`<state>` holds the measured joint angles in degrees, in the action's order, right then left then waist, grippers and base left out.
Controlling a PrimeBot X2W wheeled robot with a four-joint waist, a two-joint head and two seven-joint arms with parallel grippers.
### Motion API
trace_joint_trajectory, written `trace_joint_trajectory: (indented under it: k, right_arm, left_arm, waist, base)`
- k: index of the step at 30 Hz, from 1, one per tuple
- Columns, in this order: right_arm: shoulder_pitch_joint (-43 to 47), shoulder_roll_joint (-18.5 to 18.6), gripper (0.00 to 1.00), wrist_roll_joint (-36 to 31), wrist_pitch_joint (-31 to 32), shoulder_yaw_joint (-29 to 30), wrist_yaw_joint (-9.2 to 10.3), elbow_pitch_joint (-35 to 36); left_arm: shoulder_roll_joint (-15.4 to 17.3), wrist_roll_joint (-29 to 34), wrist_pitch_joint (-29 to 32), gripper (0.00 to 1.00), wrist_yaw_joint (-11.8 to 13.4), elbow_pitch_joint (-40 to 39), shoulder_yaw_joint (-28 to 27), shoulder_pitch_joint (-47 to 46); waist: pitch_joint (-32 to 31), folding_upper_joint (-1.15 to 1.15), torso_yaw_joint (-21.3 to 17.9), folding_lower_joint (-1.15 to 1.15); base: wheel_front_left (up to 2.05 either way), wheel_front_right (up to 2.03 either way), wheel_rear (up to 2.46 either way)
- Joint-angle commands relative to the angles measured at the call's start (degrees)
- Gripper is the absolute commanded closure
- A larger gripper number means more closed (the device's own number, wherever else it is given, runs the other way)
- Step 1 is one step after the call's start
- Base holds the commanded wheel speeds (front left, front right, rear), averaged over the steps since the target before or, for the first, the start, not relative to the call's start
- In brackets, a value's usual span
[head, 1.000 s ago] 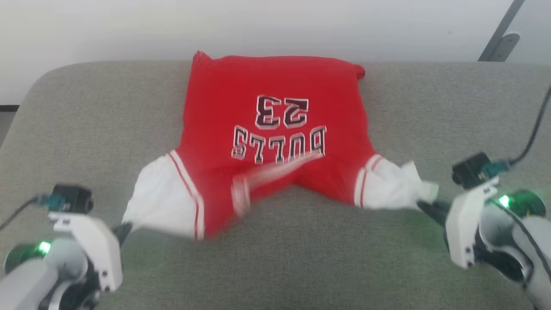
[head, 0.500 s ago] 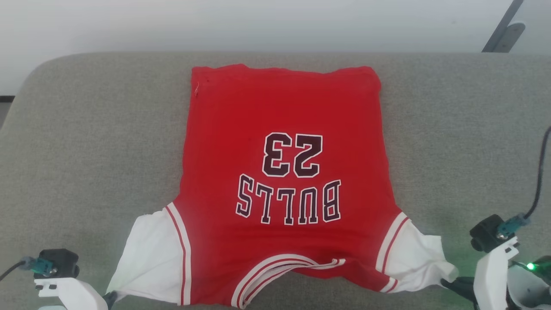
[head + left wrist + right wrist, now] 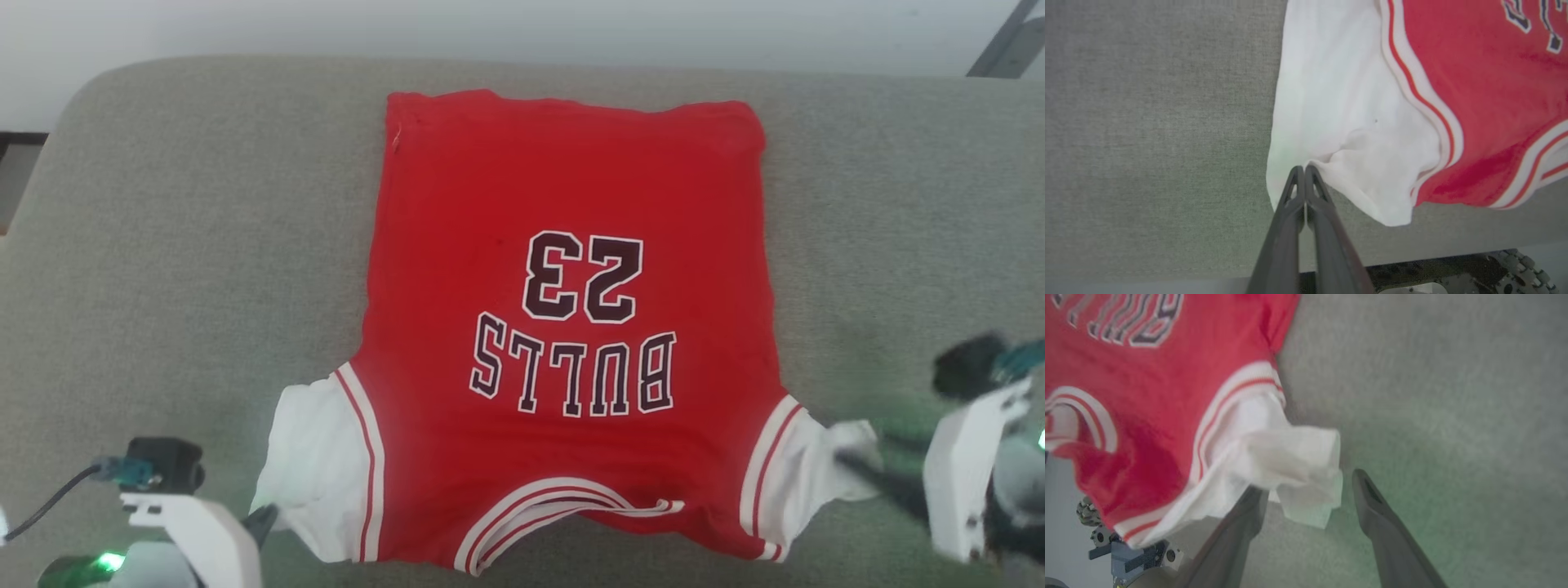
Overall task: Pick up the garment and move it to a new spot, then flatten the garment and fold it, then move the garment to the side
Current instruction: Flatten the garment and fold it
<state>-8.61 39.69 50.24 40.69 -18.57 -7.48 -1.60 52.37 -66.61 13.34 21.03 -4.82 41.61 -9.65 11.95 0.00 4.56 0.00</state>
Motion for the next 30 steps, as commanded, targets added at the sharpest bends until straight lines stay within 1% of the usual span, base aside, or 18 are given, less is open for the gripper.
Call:
trace_joint_trajectory:
  k: [1,3,6,8,11,14,18,22,25,30]
  right_arm:
    - [-1.5,-1.1,0.0,-1.7,0.6,2.7,-0.03,2.3]
    - [-3.2,-2.7,0.0,-4.7,1.3,6.4,-0.03,4.6]
    - [-7.6,-6.8,0.0,-9.5,2.0,10.4,-0.03,6.1]
    - [-12.3,-9.1,0.0,-13.3,1.1,11.8,-0.03,5.4]
    - [-19.5,-13.4,0.0,-18.2,-0.7,12.8,-0.03,0.7]
    - [-26.8,-15.7,0.0,-21.8,-2.0,12.2,-0.02,-6.6]
    - [-36.0,-17.9,0.0,-25.9,-3.3,12.7,-0.03,-18.8]
    - [-44.4,-18.7,0.0,-30.8,-4.6,15.1,-0.02,-31.2]
    - [-49.6,-19.1,0.0,-34.3,-4.8,18.1,-0.02,-39.7]
    - [-56.0,-19.7,0.0,-38.4,-2.6,23.3,-0.02,-51.5]
  left_arm:
    - [-1.1,0.7,-0.2,1.0,-0.6,0.3,0.2,-1.5]
    - [-1.9,1.5,-0.1,1.0,-1.0,0.9,0.6,-2.4]
    - [-3.6,1.9,0.2,1.0,-1.9,1.6,1.3,-4.3]
    - [-4.6,2.6,0.5,1.0,-2.5,2.3,2.0,-5.6]
    - [-6.2,3.5,1.1,1.0,-3.4,3.0,2.6,-7.8]
    - [-7.7,4.5,1.6,1.0,-4.3,4.0,3.4,-9.8]
    - [-9.6,5.4,2.2,1.0,-5.4,5.0,4.2,-12.4]
    - [-11.5,6.0,2.4,1.0,-6.7,6.0,5.0,-14.7]
    - [-13.0,6.5,2.4,1.0,-7.5,7.0,5.6,-16.2]
    - [-15.6,7.1,2.5,1.0,-9.3,9.1,6.6,-18.5]
  waist:
    - [0.6,0.0,0.7,0.0]
    - [1.3,0.0,1.2,0.0]
    - [2.5,0.0,2.2,0.0]
    - [3.4,0.0,3.0,0.0]
    - [4.7,0.0,4.4,0.0]
    - [6.0,0.0,5.9,0.0]
    - [7.9,0.0,8.1,0.0]
    - [9.9,0.0,10.4,0.0]
    - [11.2,0.0,12.1,0.0]
    - [13.2,0.0,14.6,0.0]
  base:
    - [0.0,0.0,0.0]
    - [0.0,0.0,0.0]
    - [0.0,0.0,0.0]
    - [0.0,0.0,0.0]
    - [0.0,0.0,0.0]
    - [0.0,0.0,0.0]
    - [0.0,0.0,0.0]
    - [0.0,0.0,0.0]
    - [0.0,0.0,0.0]
    - [0.0,0.0,0.0]
